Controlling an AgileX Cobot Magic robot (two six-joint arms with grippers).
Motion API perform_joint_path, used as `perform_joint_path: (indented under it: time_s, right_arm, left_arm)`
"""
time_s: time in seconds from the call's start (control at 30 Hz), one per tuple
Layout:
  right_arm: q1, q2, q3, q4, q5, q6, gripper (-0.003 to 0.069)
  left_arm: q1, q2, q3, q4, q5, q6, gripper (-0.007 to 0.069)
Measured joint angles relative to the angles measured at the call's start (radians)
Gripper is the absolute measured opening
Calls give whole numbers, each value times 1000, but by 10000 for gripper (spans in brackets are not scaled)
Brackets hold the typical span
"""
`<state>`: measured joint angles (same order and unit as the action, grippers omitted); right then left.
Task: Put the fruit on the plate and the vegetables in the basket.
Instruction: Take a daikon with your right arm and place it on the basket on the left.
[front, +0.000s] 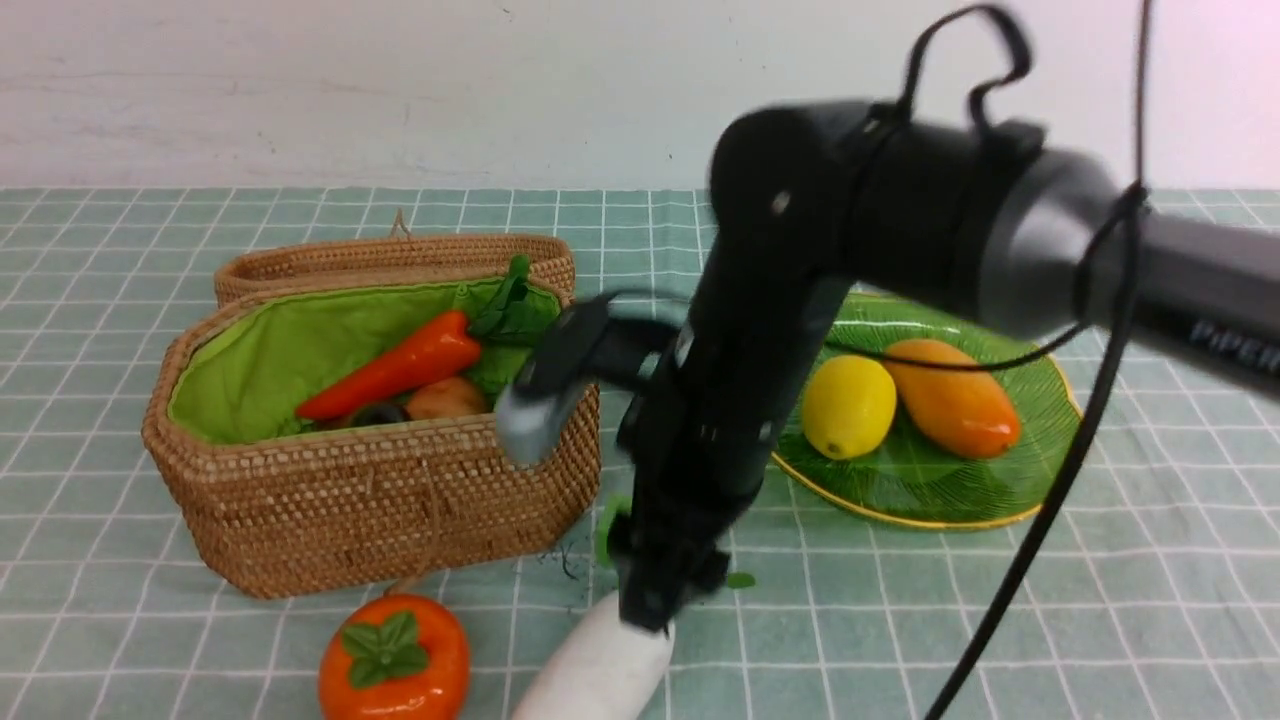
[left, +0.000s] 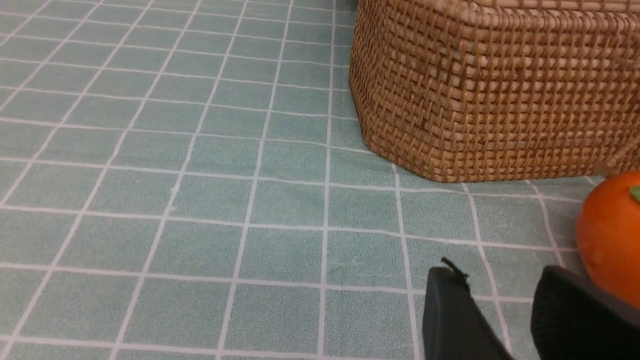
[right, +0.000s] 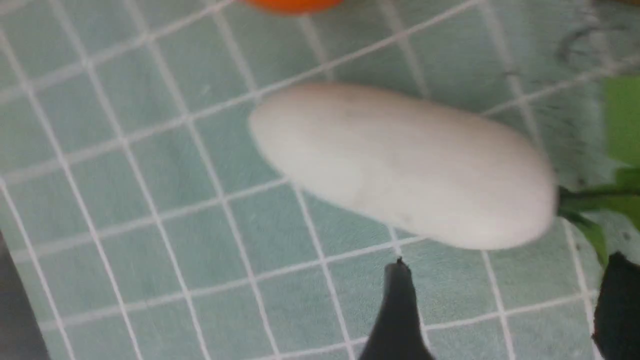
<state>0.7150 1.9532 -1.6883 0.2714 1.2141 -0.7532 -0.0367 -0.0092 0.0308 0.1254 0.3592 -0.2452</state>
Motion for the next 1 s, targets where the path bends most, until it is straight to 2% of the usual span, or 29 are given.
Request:
perform_joint_path:
  time_s: [0.03, 0.07, 0.23, 0.27, 0.3, 0.33, 0.43, 0.53, 0.67, 1.0]
  right_arm:
    - [27, 0, 10, -27, -2, -112, 523]
    - [32, 0, 13, -29, -7, -149, 532]
    - [36, 0, 16, -22, -57, -246, 584]
    - [42, 4, 17, -32, -67, -305, 603]
    - [43, 4, 17, -34, -68, -314, 605]
    - [52, 14, 17, -41, -71, -386, 619]
    - [60, 35, 17, -33, -73, -447, 628]
    - [72, 79, 17, -29, -75, -560, 627]
    - [73, 119, 17, -29, -104, -606, 612]
    - [73, 178, 16, -22, -104, -627, 554]
  left_arm:
    - [0, 0, 0, 0, 0, 0, 239]
    - [0, 0, 0, 0, 0, 0, 239]
    - [0, 0, 0, 0, 0, 1, 239]
    - [0, 0, 0, 0, 0, 1, 239]
    - [0, 0, 0, 0, 0, 1, 239]
    - [0, 0, 0, 0, 0, 1, 239]
    - [0, 0, 0, 0, 0, 1, 239]
    - [0, 0, 0, 0, 0, 1, 239]
    - [0, 0, 0, 0, 0, 1, 239]
    - [0, 0, 0, 0, 0, 1, 239]
